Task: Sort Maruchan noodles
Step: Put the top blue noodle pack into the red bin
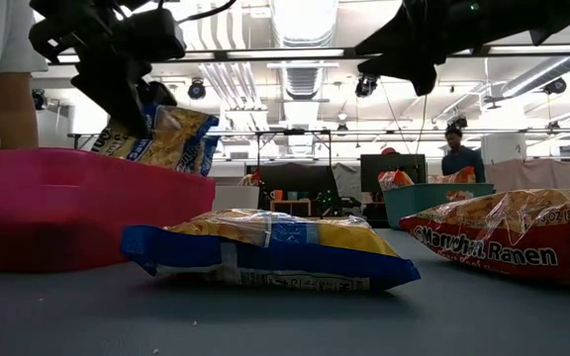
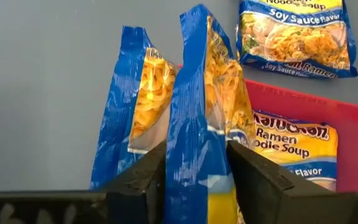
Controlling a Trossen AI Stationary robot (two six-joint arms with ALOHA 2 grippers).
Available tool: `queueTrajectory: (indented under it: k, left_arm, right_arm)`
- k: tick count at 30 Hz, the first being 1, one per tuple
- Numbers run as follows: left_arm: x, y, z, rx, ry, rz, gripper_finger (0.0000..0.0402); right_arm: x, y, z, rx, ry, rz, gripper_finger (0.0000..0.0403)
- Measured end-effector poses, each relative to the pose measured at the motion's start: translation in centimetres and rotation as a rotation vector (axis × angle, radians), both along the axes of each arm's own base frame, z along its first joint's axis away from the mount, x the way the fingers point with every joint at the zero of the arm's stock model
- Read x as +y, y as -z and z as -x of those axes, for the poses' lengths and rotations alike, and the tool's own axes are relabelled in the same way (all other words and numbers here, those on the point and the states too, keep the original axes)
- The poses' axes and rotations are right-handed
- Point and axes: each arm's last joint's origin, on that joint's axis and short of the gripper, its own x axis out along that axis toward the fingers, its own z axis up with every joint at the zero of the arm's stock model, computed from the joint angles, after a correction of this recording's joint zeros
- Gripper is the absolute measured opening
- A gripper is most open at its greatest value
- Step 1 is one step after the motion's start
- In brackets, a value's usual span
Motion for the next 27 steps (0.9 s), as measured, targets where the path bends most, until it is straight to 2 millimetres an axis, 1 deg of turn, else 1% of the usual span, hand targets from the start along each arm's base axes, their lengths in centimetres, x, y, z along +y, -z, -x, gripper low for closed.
queueTrajectory:
  k: [6, 10, 13, 16, 20, 24, 27]
  left_arm:
    - [0.1, -0.3, 0.2, 0.008, -0.009, -0.015, 0.0201]
    - [0.1, -1.5, 0.1, 0.022, -0.011, -0.026, 0.0241]
    - [0.1, -2.3, 0.2, 0.042, -0.005, -0.031, 0.0258]
    - [0.0, -3.2, 0.5, 0.073, 0.002, -0.033, 0.0261]
    - [-0.2, -4.5, 0.6, 0.086, -0.04, 0.004, 0.0251]
    - [-1.4, -5.2, 1.0, 0.088, -0.002, 0.008, 0.0231]
    - [-2.1, -5.8, 1.4, 0.051, 0.032, -0.045, 0.0214]
  right_arm:
    - [0.0, -0.2, 0.0, -0.011, 0.0, -0.001, 0.0167]
    - [0.0, -0.2, -0.1, -0.019, 0.003, -0.025, 0.0168]
    - [0.0, -0.2, -0.1, -0.019, 0.003, -0.025, 0.0169]
    - [0.0, -0.2, -0.1, -0.019, 0.004, -0.025, 0.0169]
    - [0.0, -0.2, -0.1, -0.019, 0.003, -0.027, 0.0169]
    - [0.0, -0.2, -0.1, -0.022, 0.006, -0.041, 0.0169]
    - [0.0, -0.2, -0.1, -0.022, 0.006, -0.04, 0.0169]
